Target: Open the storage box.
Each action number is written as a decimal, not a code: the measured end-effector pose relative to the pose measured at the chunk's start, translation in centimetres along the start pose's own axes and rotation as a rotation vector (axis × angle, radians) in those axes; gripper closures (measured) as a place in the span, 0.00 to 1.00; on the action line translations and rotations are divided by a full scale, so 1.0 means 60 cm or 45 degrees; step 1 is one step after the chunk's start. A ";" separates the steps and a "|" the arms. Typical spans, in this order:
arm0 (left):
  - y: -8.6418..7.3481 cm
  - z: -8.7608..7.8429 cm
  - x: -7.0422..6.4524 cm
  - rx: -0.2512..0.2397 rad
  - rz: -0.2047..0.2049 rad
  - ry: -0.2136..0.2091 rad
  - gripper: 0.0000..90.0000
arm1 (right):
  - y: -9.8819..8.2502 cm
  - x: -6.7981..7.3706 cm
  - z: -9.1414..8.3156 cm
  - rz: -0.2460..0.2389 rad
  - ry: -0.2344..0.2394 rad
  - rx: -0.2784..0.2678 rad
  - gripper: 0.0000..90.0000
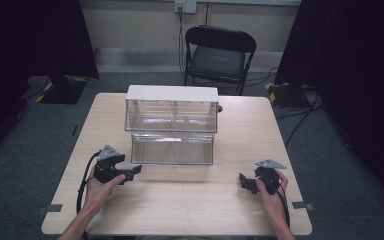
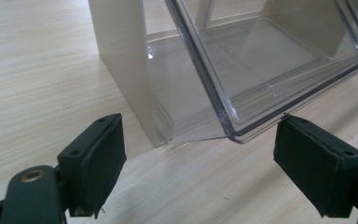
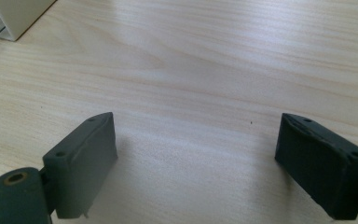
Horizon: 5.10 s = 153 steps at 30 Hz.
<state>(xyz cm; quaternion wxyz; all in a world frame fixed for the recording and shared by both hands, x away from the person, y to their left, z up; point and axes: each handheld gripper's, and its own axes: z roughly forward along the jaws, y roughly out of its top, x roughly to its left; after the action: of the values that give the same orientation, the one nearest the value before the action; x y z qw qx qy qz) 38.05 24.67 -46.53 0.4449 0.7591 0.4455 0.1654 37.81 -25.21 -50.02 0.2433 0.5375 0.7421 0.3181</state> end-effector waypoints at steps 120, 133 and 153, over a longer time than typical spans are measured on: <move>0.059 0.008 -0.018 -0.061 0.136 0.044 0.17 | 0.000 0.000 0.000 0.000 0.000 0.000 0.13; 0.068 0.011 -0.022 -0.092 0.092 0.022 0.17 | 0.000 0.000 0.000 -0.001 0.000 0.000 0.13; 0.082 0.011 -0.026 -0.137 0.088 0.021 0.16 | 0.000 0.000 0.000 -0.001 0.000 0.000 0.13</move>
<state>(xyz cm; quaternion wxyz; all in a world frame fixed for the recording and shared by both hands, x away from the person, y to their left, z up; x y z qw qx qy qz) 40.21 22.01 -42.58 0.4755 0.7475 0.4132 0.2109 37.81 -25.20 -50.02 0.2435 0.5374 0.7422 0.3179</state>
